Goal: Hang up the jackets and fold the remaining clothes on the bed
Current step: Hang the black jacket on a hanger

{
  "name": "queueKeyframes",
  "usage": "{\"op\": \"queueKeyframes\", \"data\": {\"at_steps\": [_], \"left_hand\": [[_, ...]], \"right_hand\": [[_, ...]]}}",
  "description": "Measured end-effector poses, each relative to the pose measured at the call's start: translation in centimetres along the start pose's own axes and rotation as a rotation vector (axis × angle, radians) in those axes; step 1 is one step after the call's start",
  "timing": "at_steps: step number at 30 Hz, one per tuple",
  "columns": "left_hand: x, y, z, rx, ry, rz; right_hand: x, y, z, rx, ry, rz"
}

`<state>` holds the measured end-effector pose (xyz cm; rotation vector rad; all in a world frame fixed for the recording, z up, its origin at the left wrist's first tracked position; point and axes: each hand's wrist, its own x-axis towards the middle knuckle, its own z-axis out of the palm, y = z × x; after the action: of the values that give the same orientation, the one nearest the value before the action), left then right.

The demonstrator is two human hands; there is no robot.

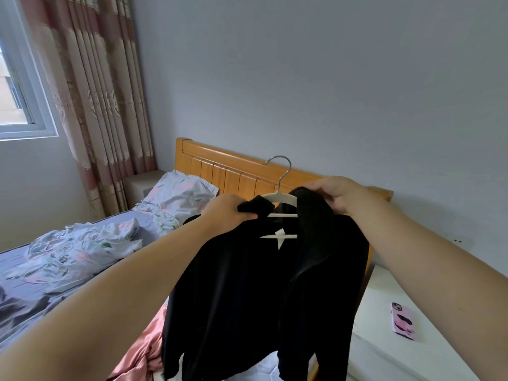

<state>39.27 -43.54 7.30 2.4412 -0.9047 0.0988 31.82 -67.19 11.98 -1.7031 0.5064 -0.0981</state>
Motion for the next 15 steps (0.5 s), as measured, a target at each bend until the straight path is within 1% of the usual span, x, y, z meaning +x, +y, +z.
{"op": "queueKeyframes", "data": {"at_steps": [2, 3, 4, 5, 6, 7, 8, 9, 10, 11, 13, 15], "left_hand": [[0.0, -0.6, -0.2, -0.038, 0.009, -0.028], [0.0, -1.0, -0.2, -0.041, 0.010, -0.034], [0.0, -1.3, -0.3, -0.041, 0.009, -0.039], [0.0, -1.5, -0.4, -0.046, 0.011, -0.040], [0.0, -1.7, -0.4, -0.061, 0.015, -0.042], [0.1, -1.7, -0.4, -0.088, 0.019, -0.044], [0.1, -1.7, -0.4, -0.120, 0.026, -0.047], [0.2, -1.7, -0.3, -0.147, 0.033, -0.047], [0.3, -1.6, -0.3, -0.162, 0.033, -0.043], [0.4, -1.5, -0.4, -0.164, 0.025, -0.033], [0.8, -1.7, -0.6, -0.177, -0.016, -0.013], [1.3, -2.3, -1.0, -0.273, -0.011, -0.033]], "right_hand": [[-0.3, 0.5, -0.2, -0.398, 0.209, -0.204], [-0.4, 0.6, -0.5, -0.523, 0.242, -0.330], [-0.8, 0.6, -0.7, -0.530, 0.141, -0.397], [-1.4, 0.6, -0.9, -0.510, -0.032, -0.396], [-1.8, 0.6, -0.7, -0.566, -0.170, -0.354], [-2.2, 0.5, -0.4, -0.710, -0.260, -0.330], [-2.4, 0.6, -0.1, -0.867, -0.268, -0.358], [-1.9, 1.0, 0.3, -0.989, -0.218, -0.426], [-1.7, 1.3, 0.7, -1.016, -0.146, -0.480], [-1.6, 1.6, 1.1, -0.979, -0.078, -0.523], [-1.2, 2.4, 1.5, -0.909, 0.050, -0.540], [-1.2, 2.9, 1.5, -0.932, 0.203, -0.535]]}}
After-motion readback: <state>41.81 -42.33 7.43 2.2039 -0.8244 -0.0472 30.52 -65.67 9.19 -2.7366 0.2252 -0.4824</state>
